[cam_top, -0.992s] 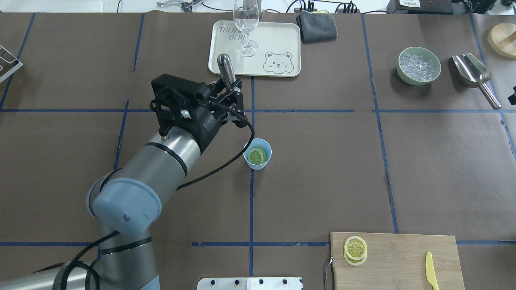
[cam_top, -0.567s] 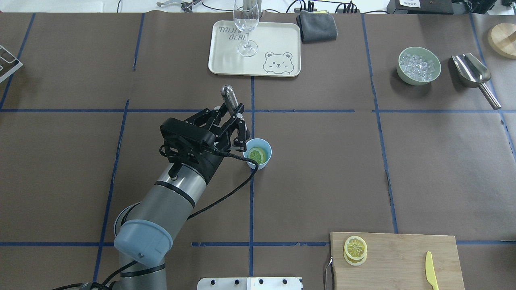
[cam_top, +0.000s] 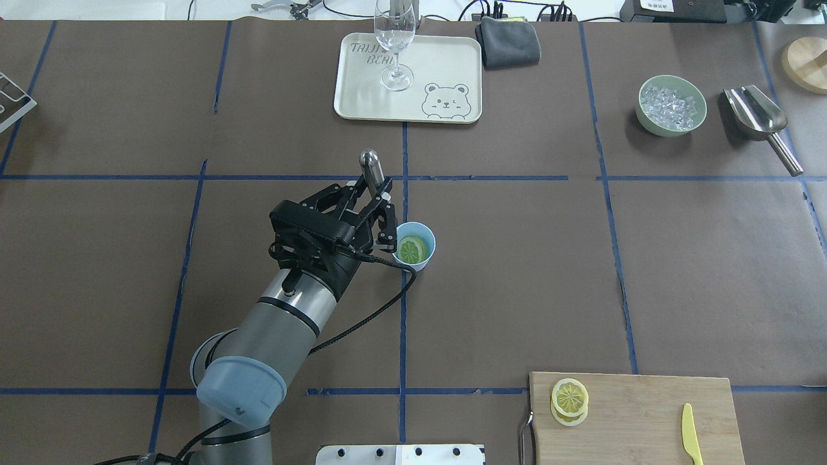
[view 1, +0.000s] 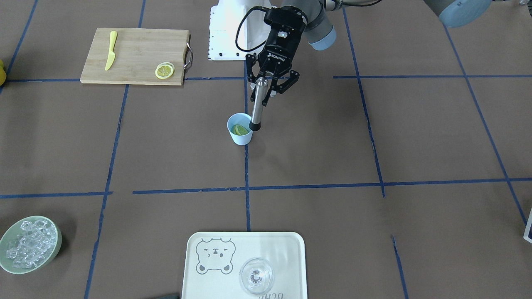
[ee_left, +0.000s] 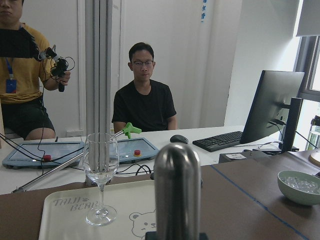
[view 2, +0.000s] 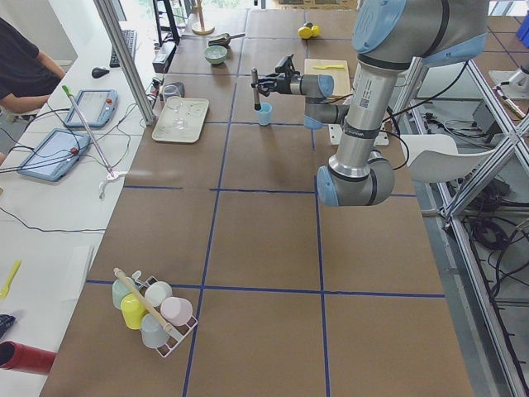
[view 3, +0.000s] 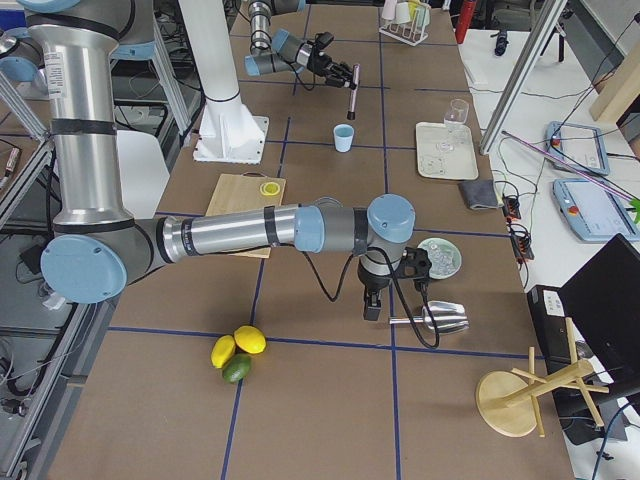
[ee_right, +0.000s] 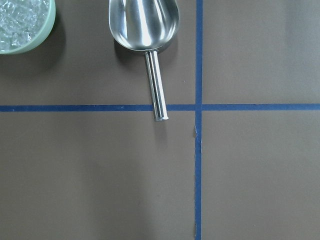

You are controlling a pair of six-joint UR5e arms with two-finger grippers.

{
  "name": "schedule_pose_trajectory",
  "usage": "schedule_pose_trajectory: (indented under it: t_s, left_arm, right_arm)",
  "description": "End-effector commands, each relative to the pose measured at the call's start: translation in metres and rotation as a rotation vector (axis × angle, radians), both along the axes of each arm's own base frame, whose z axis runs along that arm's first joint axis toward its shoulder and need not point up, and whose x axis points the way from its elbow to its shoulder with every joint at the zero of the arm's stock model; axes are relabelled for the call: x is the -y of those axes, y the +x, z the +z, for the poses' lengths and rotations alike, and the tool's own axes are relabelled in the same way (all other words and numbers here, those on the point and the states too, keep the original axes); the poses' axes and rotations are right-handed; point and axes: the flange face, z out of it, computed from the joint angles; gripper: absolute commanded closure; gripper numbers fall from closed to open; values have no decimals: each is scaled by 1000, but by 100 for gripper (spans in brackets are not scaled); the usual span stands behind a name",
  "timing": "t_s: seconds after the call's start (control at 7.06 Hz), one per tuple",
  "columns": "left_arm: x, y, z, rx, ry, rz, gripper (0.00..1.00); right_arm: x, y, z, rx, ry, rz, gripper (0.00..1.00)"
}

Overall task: Squeeze lemon into cup
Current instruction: 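Press the muddler down into the cup onto the lemon slice with the left gripper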

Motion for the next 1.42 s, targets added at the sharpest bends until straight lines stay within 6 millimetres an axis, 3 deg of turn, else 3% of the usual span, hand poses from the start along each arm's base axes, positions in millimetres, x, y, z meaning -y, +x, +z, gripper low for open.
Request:
schedule_pose_trajectory:
  t_s: [0.0,0.71,1.28]
  left_arm:
    - [-2,6,-1,3,-1,5,100]
    - [3,31,-11,9,-1,10,100]
    - [-18,46,-6,10,-3,48,100]
  right_arm:
    - [-1,9,1,3,2,14,0]
    - [-3,11,3,3,0,15,0]
    - [-2,11,2,3,3,15,0]
